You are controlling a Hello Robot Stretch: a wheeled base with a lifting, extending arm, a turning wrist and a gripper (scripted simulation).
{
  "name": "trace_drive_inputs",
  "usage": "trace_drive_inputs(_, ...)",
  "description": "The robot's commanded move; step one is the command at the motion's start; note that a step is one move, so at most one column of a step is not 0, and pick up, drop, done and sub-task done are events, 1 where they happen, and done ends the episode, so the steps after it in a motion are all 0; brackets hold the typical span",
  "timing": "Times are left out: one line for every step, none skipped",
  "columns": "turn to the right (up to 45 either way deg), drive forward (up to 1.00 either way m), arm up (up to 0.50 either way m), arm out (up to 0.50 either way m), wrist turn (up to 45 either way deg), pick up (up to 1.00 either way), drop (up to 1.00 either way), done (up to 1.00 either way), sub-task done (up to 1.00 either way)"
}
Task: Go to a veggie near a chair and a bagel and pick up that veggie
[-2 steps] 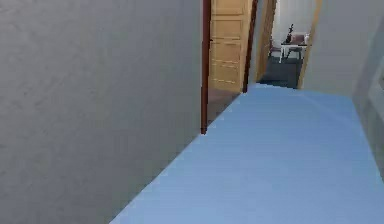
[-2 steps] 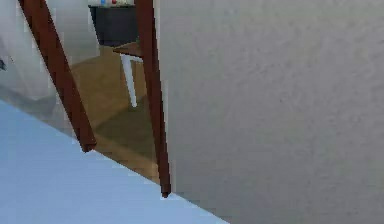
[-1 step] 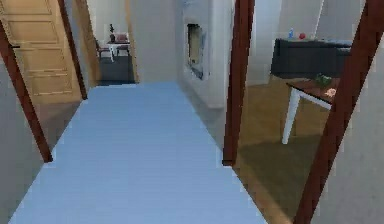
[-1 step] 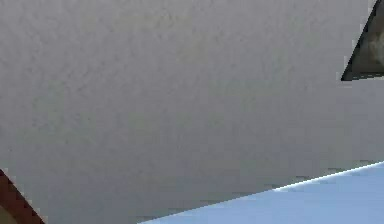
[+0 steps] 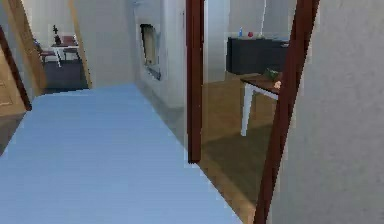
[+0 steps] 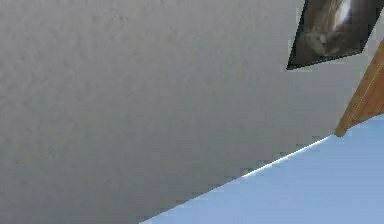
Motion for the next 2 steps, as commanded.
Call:
trace_drive_inputs(0.0, 0.9, 0.0, 0.0, 0.0, 0.0, 0.0, 0.0, 0.0)
trace_drive_inputs(42.0, 0.0, 0.0, 0.0, 0.0, 0.0, 0.0, 0.0, 0.0)
